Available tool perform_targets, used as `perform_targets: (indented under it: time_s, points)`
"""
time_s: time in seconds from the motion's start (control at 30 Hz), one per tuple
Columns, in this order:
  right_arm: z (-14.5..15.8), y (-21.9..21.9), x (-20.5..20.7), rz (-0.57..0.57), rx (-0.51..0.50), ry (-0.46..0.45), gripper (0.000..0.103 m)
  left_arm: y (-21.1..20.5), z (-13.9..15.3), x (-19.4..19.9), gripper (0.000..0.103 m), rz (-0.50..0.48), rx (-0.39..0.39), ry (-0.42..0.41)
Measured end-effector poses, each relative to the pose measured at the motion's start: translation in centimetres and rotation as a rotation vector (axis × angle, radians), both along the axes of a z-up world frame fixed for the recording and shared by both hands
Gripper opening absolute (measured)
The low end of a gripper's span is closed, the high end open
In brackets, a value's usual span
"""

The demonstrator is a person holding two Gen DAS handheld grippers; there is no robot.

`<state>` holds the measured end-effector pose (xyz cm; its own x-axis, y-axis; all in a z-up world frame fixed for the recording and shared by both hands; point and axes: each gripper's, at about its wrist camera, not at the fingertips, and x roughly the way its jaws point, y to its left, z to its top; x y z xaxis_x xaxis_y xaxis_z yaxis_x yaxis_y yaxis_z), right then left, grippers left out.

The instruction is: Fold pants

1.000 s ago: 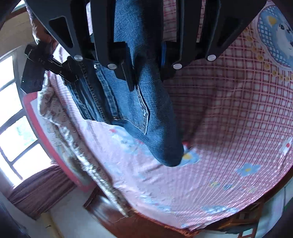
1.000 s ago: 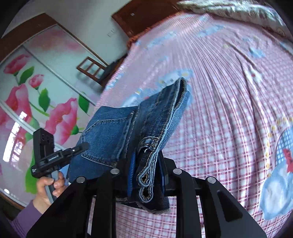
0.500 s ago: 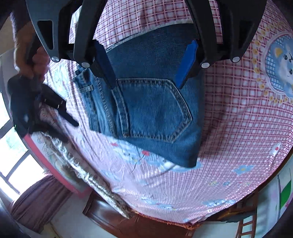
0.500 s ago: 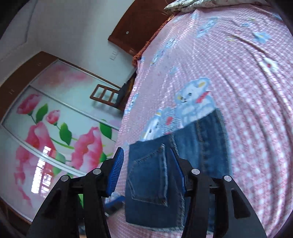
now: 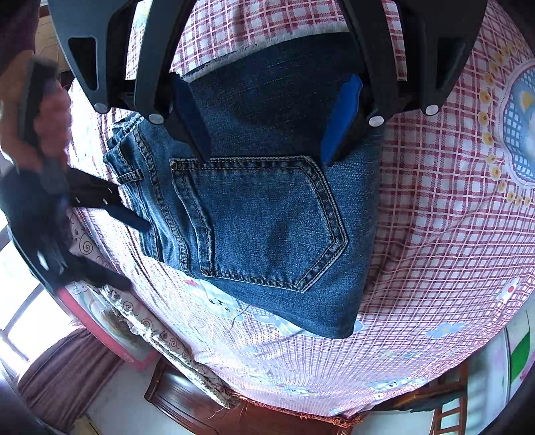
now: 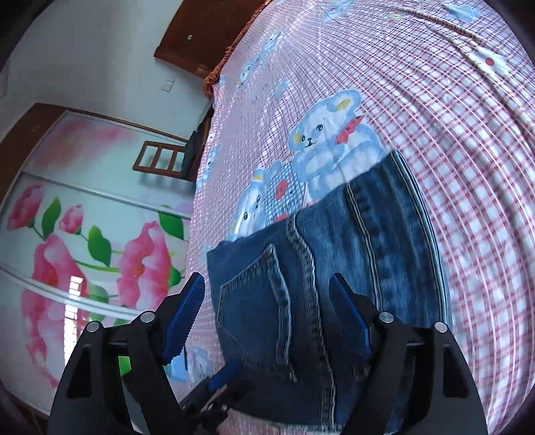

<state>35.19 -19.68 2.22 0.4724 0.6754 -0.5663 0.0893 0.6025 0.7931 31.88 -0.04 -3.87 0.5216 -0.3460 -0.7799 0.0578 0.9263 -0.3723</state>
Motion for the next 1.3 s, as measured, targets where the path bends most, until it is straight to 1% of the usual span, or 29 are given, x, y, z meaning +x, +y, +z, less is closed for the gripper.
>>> perform_targets:
  time_s: [0.07, 0.1, 0.2, 0.3, 0.37, 0.43, 0.47, 0.53, 0.6, 0.67, 0.7, 0.73, 0.77, 0.8, 0.83, 0.9, 1.0, 1.07, 1.13, 1.27, 1.3]
  points:
    - [0.2, -0.5, -2.5, 0.019, 0.026, -0.016, 0.076, -0.1, 0.1, -0.2, 0.068, 0.003, -0.002, -0.001]
    - [0.2, -0.9, -3.8, 0.018, 0.035, -0.022, 0.076, -0.4, -0.1, -1.4, 0.068, 0.003, -0.003, -0.002]
    - [0.1, -1.4, -6.7, 0.024, 0.061, -0.032, 0.076, -0.3, 0.1, -1.5, 0.068, 0.004, -0.011, -0.002]
    - [-0.6, -1.8, -8.2, 0.019, 0.053, -0.028, 0.076, 0.0, 0.1, -1.6, 0.068, 0.005, -0.022, -0.001]
    - [-2.1, -2.7, -8.5, -0.009, 0.067, -0.006, 0.076, 0.2, 0.1, -1.7, 0.068, 0.006, -0.027, 0.0]
    - [-4.2, -3.1, -8.5, -0.026, 0.121, -0.016, 0.071, 0.5, 0.1, -1.7, 0.068, 0.011, -0.036, 0.001]
    - [-4.8, -3.5, -8.8, -0.049, 0.14, -0.014, 0.062, 0.6, 0.1, -1.7, 0.068, 0.013, -0.04, 0.001]
    - [-5.1, -3.7, -8.8, -0.063, 0.149, -0.004, 0.06, 0.9, 0.1, -1.8, 0.068, 0.014, -0.045, 0.001]
    - [-4.5, -3.4, -8.7, -0.033, 0.102, -0.011, 0.06, 1.0, 0.1, -1.8, 0.068, 0.015, -0.044, 0.002]
    - [-3.2, -2.8, -8.9, -0.023, 0.033, -0.003, 0.062, 1.2, 0.6, -2.1, 0.068, 0.017, -0.045, -0.006]
    - [-2.4, -2.3, -9.2, -0.02, -0.002, 0.001, 0.074, 1.4, 1.1, -2.7, 0.068, 0.029, -0.052, -0.018]
    - [-1.7, -1.8, -9.6, -0.019, -0.032, -0.002, 0.079, 1.7, 1.5, -3.3, 0.07, 0.046, -0.059, -0.024]
    - [-1.1, -1.5, -10.3, -0.02, -0.054, -0.015, 0.081, 1.9, 1.9, -4.0, 0.071, 0.06, -0.061, -0.03]
    - [-0.6, -1.1, -11.1, -0.011, -0.07, -0.033, 0.081, 2.2, 2.3, -5.0, 0.075, 0.068, -0.054, -0.046]
    - [-0.2, -0.7, -11.9, 0.003, -0.085, -0.049, 0.081, 2.2, 2.6, -6.0, 0.08, 0.069, -0.035, -0.067]
    - [0.1, -0.1, -13.6, 0.029, -0.131, -0.067, 0.081, 2.0, 3.3, -8.0, 0.084, 0.066, 0.034, -0.105]
    - [0.0, 0.2, -15.9, 0.059, -0.179, -0.063, 0.081, 1.6, 3.8, -10.6, 0.089, 0.055, 0.114, -0.128]
    - [-0.2, 0.3, -17.4, 0.077, -0.209, -0.06, 0.081, 1.4, 3.8, -12.3, 0.09, 0.057, 0.14, -0.136]
    - [0.0, 0.2, -18.6, 0.084, -0.252, -0.068, 0.081, 1.3, 4.0, -13.6, 0.093, 0.07, 0.165, -0.149]
    - [0.6, -0.5, -20.9, 0.077, -0.357, -0.101, 0.082, 0.5, 4.5, -16.7, 0.096, 0.11, 0.253, -0.224]
    - [0.8, -0.5, -21.5, 0.07, -0.398, -0.116, 0.085, 0.4, 4.6, -17.3, 0.097, 0.123, 0.277, -0.245]
